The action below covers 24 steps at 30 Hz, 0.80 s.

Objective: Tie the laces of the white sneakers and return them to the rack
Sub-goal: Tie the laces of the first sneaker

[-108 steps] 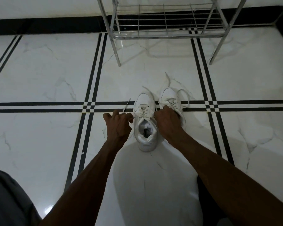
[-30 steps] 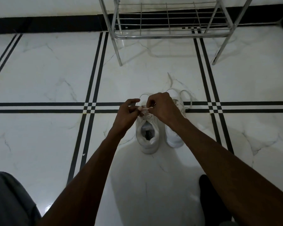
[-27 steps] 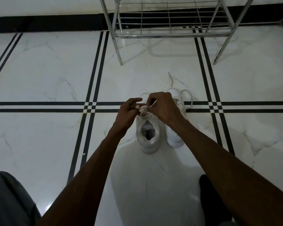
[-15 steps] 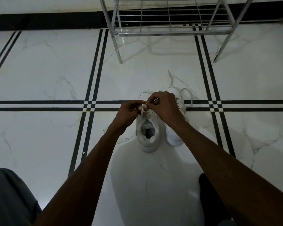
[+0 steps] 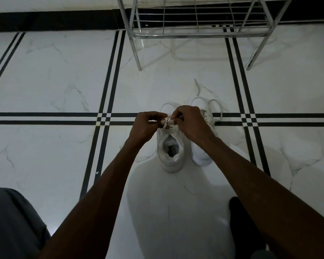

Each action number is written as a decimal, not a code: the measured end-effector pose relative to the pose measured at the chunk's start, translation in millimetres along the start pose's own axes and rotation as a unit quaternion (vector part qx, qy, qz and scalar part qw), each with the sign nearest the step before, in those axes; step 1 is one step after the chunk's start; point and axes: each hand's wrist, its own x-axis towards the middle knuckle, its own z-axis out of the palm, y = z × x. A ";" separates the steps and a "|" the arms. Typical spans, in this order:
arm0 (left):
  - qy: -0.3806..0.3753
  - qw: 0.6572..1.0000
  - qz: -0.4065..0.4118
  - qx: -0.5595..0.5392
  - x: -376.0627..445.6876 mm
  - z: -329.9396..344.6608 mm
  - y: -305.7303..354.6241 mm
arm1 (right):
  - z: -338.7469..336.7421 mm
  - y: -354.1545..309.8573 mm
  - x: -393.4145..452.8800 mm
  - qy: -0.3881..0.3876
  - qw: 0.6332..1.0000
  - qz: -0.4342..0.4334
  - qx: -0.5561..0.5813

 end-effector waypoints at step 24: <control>0.127 0.990 -0.059 0.004 -27.1 -7.8 -20.8 | -38.0 29.6 -9.7 0.008 0.996 0.069 -0.047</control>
